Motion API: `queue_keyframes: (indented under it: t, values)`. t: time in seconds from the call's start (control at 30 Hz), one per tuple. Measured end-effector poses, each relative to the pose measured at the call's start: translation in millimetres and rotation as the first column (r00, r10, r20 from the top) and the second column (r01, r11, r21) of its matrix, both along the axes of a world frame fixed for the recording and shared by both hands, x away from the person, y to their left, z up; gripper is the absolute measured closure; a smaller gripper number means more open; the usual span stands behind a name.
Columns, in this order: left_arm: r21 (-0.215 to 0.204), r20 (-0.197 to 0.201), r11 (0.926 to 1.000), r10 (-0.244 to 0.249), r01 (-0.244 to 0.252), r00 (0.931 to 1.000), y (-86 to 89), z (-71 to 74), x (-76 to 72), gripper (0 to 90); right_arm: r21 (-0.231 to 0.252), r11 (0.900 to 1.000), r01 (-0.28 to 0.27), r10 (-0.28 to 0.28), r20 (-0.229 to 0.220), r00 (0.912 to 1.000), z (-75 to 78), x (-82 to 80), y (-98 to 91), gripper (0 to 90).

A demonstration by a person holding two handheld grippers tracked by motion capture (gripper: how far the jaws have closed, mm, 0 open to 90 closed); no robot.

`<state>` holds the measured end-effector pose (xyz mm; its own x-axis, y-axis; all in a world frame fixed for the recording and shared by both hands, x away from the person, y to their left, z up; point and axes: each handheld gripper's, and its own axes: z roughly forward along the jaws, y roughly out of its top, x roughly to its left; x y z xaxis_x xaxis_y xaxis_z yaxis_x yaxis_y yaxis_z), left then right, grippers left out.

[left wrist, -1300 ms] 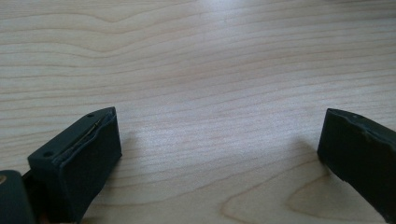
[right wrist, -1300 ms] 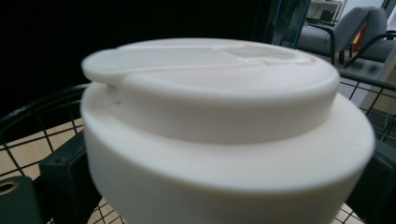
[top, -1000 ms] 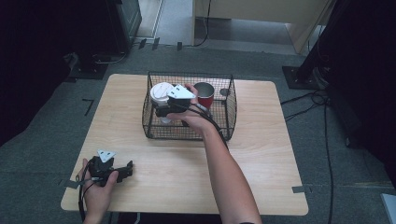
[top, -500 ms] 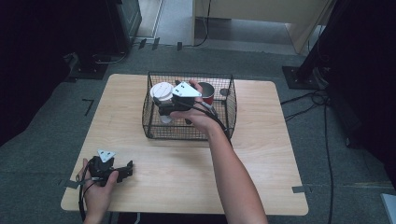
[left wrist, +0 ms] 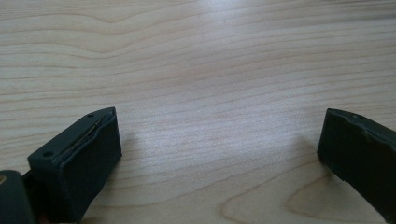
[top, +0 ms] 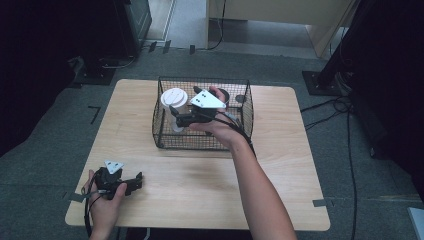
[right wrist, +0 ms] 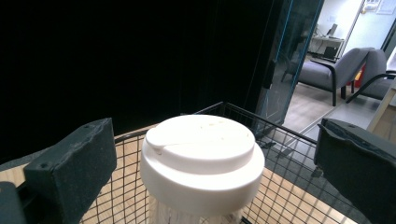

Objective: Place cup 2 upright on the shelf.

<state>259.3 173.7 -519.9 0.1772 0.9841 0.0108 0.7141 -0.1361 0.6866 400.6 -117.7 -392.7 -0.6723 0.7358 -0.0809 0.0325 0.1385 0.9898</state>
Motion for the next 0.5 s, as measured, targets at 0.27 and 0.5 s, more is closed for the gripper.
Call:
queue_keyframes:
  t: [0.27,0.5]
  values:
    - [0.0,0.001,1.0,0.0,0.0,1.0,-0.1,-0.1,0.0,0.2,-0.007,1.0,0.004,-0.004,0.012,0.9999,0.5,-19.1,-17.1,0.0]
    - [0.0,0.001,1.0,0.001,-0.001,1.0,-0.1,-0.1,0.0,0.2,0.001,0.9999,0.011,-0.011,0.017,0.9998,1.0,-35.5,-32.0,0.0]
